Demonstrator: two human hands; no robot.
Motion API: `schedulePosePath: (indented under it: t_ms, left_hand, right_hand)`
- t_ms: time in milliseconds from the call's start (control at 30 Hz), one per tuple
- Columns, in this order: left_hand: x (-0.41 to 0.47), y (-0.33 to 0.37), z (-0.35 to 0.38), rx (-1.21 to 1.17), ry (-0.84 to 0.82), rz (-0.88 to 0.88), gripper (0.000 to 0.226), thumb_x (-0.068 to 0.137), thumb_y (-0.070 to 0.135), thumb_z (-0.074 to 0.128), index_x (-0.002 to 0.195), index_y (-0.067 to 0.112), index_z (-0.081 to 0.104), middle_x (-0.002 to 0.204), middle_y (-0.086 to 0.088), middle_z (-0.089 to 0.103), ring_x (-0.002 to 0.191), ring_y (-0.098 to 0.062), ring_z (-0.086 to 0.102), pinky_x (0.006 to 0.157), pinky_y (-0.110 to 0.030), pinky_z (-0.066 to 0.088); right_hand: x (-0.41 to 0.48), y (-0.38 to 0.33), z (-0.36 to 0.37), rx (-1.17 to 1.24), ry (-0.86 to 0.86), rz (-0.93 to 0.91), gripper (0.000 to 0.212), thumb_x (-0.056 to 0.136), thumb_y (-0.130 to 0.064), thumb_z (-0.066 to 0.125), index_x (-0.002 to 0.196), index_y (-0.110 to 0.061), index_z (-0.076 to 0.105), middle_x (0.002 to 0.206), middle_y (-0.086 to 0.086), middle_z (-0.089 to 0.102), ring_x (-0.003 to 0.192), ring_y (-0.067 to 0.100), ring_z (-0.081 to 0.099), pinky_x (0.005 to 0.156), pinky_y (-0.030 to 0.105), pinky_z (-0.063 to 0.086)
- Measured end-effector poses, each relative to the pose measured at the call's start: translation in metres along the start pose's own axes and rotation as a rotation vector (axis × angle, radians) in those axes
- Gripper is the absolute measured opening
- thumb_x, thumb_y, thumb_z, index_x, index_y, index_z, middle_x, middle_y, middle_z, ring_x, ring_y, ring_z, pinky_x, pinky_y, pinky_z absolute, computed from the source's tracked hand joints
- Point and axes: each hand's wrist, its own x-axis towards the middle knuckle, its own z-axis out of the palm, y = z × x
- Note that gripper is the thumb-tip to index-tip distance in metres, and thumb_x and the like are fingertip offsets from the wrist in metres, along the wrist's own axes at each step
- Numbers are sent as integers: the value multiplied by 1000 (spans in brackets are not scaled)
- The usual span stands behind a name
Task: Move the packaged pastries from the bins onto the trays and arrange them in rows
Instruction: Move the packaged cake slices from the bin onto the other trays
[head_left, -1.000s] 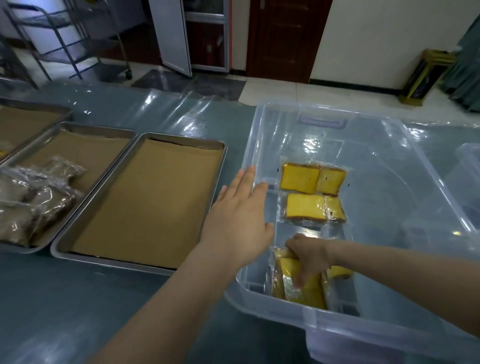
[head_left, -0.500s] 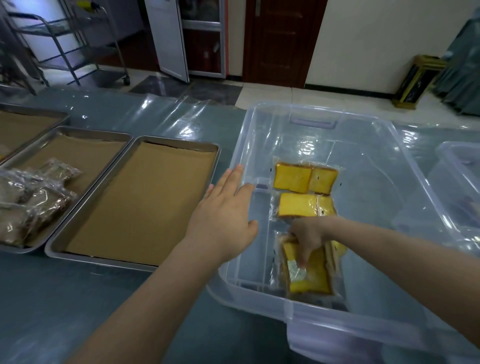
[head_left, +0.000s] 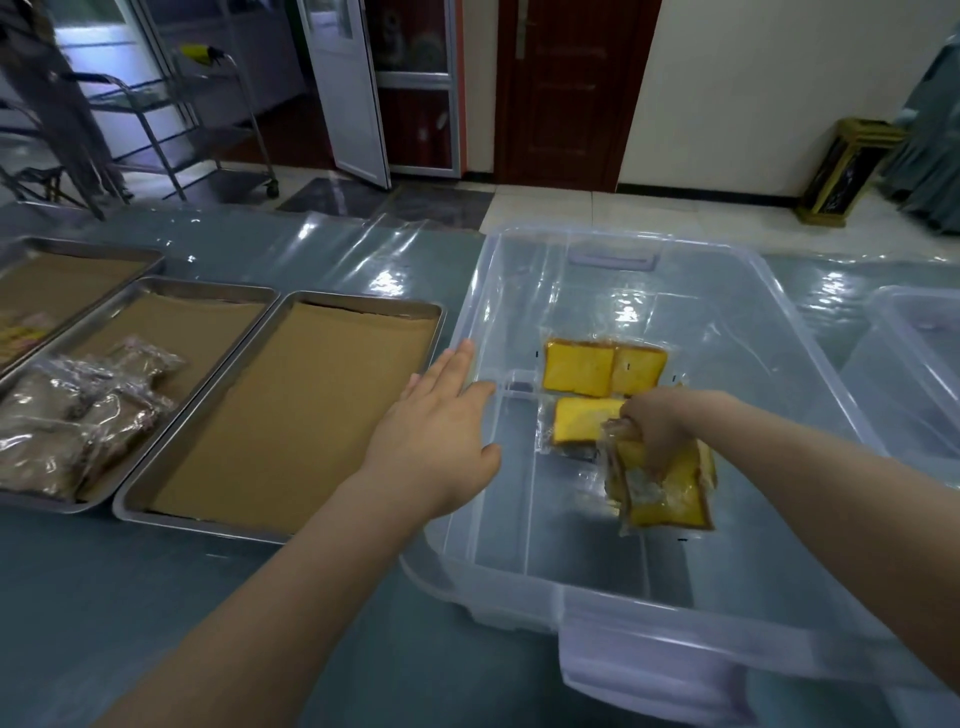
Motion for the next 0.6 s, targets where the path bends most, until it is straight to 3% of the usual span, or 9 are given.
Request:
schedulePosePath:
  t_ms: [67, 100, 133, 167, 200, 267, 367, 500, 600]
  left_hand:
    - [1, 4, -3, 118, 10, -11, 55, 89, 37, 49, 140, 22, 34, 158, -2, 1, 142, -17, 8, 113, -32, 8]
    - [4, 8, -5, 186, 51, -17, 46, 89, 34, 49, 132, 21, 41, 154, -6, 17, 135, -21, 26, 106, -33, 25]
    - [9, 14, -10, 257, 117, -25, 32, 88, 31, 49, 119, 20, 47, 142, -6, 37, 116, -23, 44, 84, -33, 40]
    - [17, 20, -17, 327, 172, -34, 18, 88, 29, 48, 103, 20, 45, 122, -4, 50, 91, -22, 51, 57, -30, 37]
    - [26, 26, -23, 377, 207, -42, 13, 87, 26, 49, 93, 20, 38, 105, -2, 53, 75, -21, 46, 46, -28, 22]
    - [49, 34, -29, 446, 207, -41, 18, 86, 19, 51, 91, 21, 34, 96, -2, 53, 72, -21, 43, 45, -28, 13]
    - [91, 47, -17, 483, 111, 59, 24, 84, 11, 55, 107, 15, 50, 106, -6, 54, 99, -26, 52, 60, -28, 30]
    - [152, 70, 24, 234, -184, 145, 36, 87, 12, 56, 122, 17, 53, 122, -8, 55, 111, -29, 53, 83, -36, 47]
    - [189, 82, 61, 140, -332, 173, 43, 88, 7, 51, 129, 17, 51, 131, -10, 52, 114, -30, 52, 83, -32, 43]
  right_hand:
    - [-4, 7, -12, 43, 19, -7, 80, 64, -42, 83, 131, -20, 45, 128, 2, 52, 112, 24, 52, 88, 34, 49]
    - [-6, 11, -19, 66, 43, -17, 77, 64, -41, 83, 128, -22, 46, 126, 2, 53, 108, 23, 53, 87, 34, 49]
    - [-10, 16, -26, 76, 71, -30, 71, 63, -41, 83, 122, -24, 47, 122, 1, 54, 103, 21, 54, 85, 33, 49]
    - [-13, 21, -32, 65, 97, -39, 65, 63, -41, 83, 116, -25, 48, 118, 0, 56, 97, 19, 53, 82, 32, 49]
    - [-17, 24, -37, 35, 118, -41, 60, 63, -42, 81, 111, -27, 48, 114, -1, 57, 92, 18, 53, 78, 32, 49]
    - [-23, 30, -43, -53, 174, -28, 60, 64, -43, 79, 113, -30, 47, 109, -3, 59, 88, 18, 53, 70, 31, 46]
    - [-30, 38, -42, -106, 269, -17, 63, 64, -44, 77, 118, -35, 45, 103, -7, 59, 88, 20, 56, 66, 30, 42]
    - [-26, 36, -35, -17, 230, -53, 60, 67, -40, 78, 117, -33, 48, 112, -3, 59, 99, 23, 58, 68, 30, 41]
    - [-17, 33, -29, -13, 172, -79, 59, 71, -37, 77, 121, -33, 47, 116, -3, 58, 103, 23, 57, 70, 31, 43]
